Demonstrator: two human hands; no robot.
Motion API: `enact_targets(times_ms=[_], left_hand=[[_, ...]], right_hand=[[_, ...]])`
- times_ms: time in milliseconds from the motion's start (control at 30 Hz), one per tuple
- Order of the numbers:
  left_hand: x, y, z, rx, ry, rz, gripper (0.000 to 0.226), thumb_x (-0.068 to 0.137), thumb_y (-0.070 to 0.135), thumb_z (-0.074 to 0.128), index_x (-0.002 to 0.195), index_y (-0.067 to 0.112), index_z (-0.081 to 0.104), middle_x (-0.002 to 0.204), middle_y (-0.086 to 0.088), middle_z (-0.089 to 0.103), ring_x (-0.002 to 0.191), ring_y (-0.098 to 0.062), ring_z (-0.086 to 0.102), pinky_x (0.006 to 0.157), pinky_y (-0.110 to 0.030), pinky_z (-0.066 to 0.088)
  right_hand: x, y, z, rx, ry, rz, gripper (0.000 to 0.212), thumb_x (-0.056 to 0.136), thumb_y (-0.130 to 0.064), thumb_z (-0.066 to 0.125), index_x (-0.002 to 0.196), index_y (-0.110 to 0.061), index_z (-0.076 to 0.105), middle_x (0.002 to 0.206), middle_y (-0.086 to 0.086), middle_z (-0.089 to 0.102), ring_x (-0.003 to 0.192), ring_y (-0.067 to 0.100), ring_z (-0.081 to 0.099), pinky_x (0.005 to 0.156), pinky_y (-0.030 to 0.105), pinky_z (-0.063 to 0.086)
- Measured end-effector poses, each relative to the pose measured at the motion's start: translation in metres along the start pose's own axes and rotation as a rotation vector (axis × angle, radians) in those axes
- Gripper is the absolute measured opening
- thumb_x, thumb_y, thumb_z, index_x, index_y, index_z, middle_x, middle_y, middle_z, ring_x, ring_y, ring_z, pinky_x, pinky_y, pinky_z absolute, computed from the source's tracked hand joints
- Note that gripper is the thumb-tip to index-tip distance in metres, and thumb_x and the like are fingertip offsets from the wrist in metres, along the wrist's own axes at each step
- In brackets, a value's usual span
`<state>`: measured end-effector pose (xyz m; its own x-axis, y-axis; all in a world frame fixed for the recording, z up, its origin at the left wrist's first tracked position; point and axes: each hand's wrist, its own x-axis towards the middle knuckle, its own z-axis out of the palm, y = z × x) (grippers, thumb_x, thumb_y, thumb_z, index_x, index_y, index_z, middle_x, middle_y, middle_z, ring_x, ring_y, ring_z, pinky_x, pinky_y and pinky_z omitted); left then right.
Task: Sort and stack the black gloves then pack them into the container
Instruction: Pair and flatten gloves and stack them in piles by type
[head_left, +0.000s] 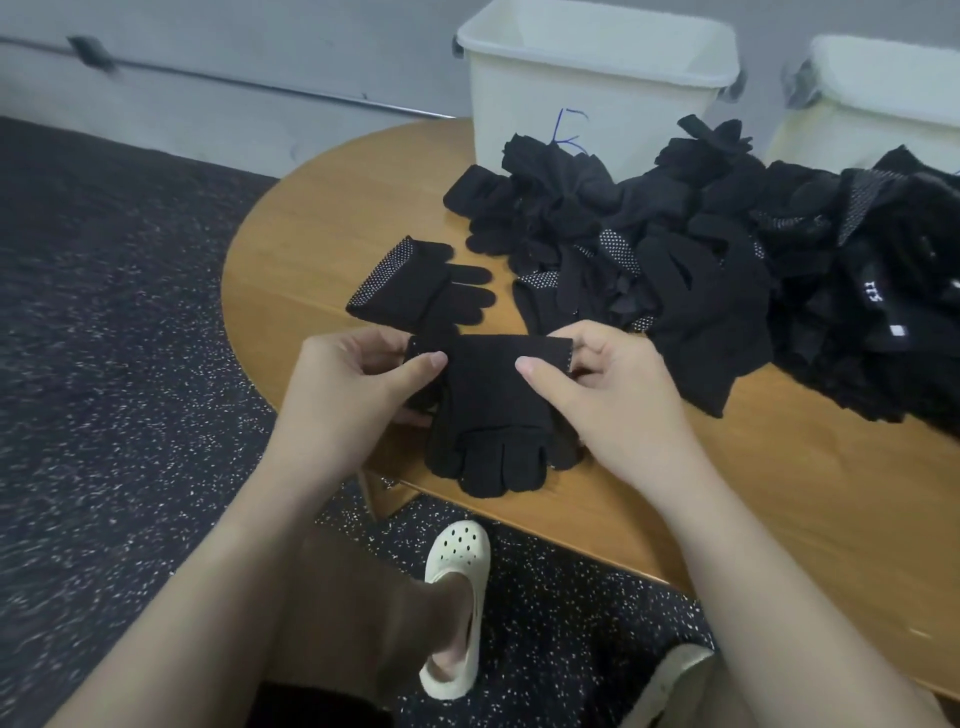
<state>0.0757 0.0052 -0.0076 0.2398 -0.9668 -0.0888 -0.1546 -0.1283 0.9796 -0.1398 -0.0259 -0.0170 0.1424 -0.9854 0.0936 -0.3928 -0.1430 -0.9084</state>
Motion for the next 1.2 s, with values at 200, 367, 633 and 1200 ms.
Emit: enact_targets(times_ms=[200, 367, 633, 1200], left_hand=[[-0.004, 0.002, -0.001, 0.030, 0.046, -0.008, 0.008, 0.088, 0.008, 0.078, 0.096, 0.006, 0.075, 0.084, -0.004, 0.079, 0.065, -0.023, 0.076, 0.054, -0.021, 0.058], [-0.001, 0.001, -0.001, 0.054, 0.109, 0.006, 0.014, 0.086, 0.012, 0.081, 0.098, 0.009, 0.074, 0.086, -0.001, 0.080, 0.065, -0.022, 0.076, 0.055, -0.024, 0.059], [0.000, -0.008, -0.002, 0.240, 0.178, 0.135, 0.017, 0.089, 0.020, 0.079, 0.105, 0.016, 0.075, 0.094, 0.003, 0.077, 0.061, -0.012, 0.070, 0.054, -0.015, 0.051], [-0.030, -0.027, 0.013, 1.029, -0.261, 0.541, 0.067, 0.107, 0.049, 0.011, 0.165, 0.016, 0.006, 0.173, 0.004, 0.000, 0.157, -0.005, -0.010, 0.129, -0.036, 0.002]], right_hand=[[0.002, 0.003, -0.001, -0.108, 0.044, -0.056, 0.014, 0.087, -0.031, 0.080, 0.094, -0.023, 0.070, 0.076, -0.004, 0.069, 0.061, 0.012, 0.064, 0.067, 0.035, 0.057], [0.006, 0.008, -0.003, -0.088, 0.089, -0.045, 0.018, 0.088, -0.030, 0.080, 0.102, -0.025, 0.070, 0.081, -0.007, 0.064, 0.065, 0.018, 0.062, 0.066, 0.035, 0.056], [0.008, 0.006, 0.002, -0.187, 0.125, -0.058, 0.021, 0.090, -0.031, 0.078, 0.108, -0.025, 0.069, 0.091, -0.013, 0.064, 0.079, 0.007, 0.063, 0.071, 0.010, 0.046], [-0.027, -0.004, 0.009, -0.734, -0.350, -0.287, 0.062, 0.109, -0.050, 0.016, 0.165, -0.028, -0.001, 0.170, -0.017, -0.010, 0.151, -0.007, -0.020, 0.127, 0.026, -0.008]])
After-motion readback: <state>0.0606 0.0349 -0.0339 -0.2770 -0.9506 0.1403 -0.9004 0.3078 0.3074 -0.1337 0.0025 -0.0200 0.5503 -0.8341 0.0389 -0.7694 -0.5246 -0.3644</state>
